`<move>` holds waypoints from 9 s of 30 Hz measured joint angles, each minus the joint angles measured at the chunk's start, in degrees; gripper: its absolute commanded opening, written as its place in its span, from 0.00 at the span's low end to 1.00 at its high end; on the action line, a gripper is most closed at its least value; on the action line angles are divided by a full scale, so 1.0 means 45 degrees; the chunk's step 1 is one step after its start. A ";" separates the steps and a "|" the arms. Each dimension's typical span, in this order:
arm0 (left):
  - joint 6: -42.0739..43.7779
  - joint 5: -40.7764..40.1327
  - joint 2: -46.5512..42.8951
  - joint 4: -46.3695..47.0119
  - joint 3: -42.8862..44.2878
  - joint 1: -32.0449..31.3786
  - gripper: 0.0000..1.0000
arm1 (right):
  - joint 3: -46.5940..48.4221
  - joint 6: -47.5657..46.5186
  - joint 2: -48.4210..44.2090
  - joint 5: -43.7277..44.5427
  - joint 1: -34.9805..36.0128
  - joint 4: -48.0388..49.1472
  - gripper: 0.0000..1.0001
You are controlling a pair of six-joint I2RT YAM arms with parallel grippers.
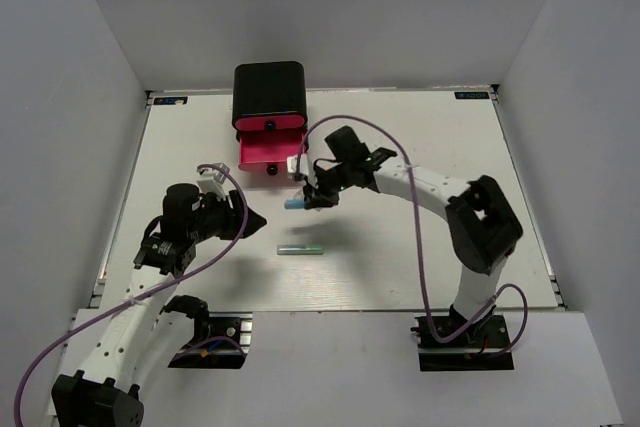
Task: Sort the stationery into containers
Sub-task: Pick up the pen from the center of the board, then place the pen in the drawer, then pick up the pen from the center of the board, then place the pen in the drawer, then pick up the pen from the center of the board, then place the pen in the drawer.
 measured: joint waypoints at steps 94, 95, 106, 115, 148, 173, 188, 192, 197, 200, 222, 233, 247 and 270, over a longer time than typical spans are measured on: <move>0.1962 -0.8553 1.0151 0.0981 0.8820 -0.4711 0.00 | -0.5056 0.3264 -0.4813 -0.0189 -0.5683 0.4342 0.45; 0.1263 -0.8714 1.0205 0.0903 0.9078 -0.4571 0.00 | -0.5139 0.3249 -0.4862 -0.0199 -0.5693 0.4401 0.45; -0.8801 -1.0394 1.0312 -0.2278 0.9879 -0.3852 0.00 | -0.5566 0.3245 -0.5115 -0.0228 -0.5722 0.4668 0.45; -1.4367 -1.1268 0.9802 -0.2268 0.8587 -0.3026 0.00 | -0.5566 0.3293 -0.5115 -0.0267 -0.5785 0.4852 0.45; -1.5465 -1.0851 1.2123 -0.0427 0.9661 -0.2055 0.55 | -0.5770 -0.1719 -0.4658 -0.1933 -0.5756 0.3376 0.77; -0.9923 -0.9389 -0.1933 -0.2370 0.1234 -0.2108 0.79 | 0.5042 -1.1448 0.5013 -0.1860 -0.3021 -0.4663 0.66; -1.0030 -0.9496 -0.2011 -0.3667 0.1166 -0.2108 0.80 | 0.5547 -1.0035 0.5523 -0.1705 -0.2798 -0.4114 0.66; -1.0030 -0.9452 -0.2079 -0.3730 0.1166 -0.2108 0.80 | 0.5566 -0.9913 0.5537 -0.1705 -0.2783 -0.4017 0.66; -1.0049 -0.9398 -0.2084 -0.3764 0.1166 -0.2108 0.80 | 0.6037 -0.9598 0.5853 -0.1593 -0.2769 -0.3876 0.63; -1.0049 -0.9394 -0.2084 -0.3764 0.1166 -0.2108 0.80 | 0.6936 -0.9602 0.6387 -0.1496 -0.2759 -0.4080 0.56; -1.0044 -0.8636 -0.0835 -0.2132 0.0772 -0.2118 0.80 | 0.4226 -1.1166 0.4381 -0.0165 -0.2769 -0.5751 0.00; -0.9918 -0.8228 -0.0267 -0.0607 0.0253 -0.2225 0.80 | 0.2851 -0.8616 0.1506 -0.0155 -0.3118 -0.4590 0.00; -0.9496 -0.7281 0.0899 0.1530 -0.1472 -0.2225 0.80 | 0.6489 -0.4551 0.2001 -0.0588 -0.2210 -0.1987 0.00; -0.8752 -0.6173 0.5523 0.7786 -0.2569 -0.2200 0.12 | 0.7174 -0.0850 0.3424 0.0869 -0.1292 0.0078 0.32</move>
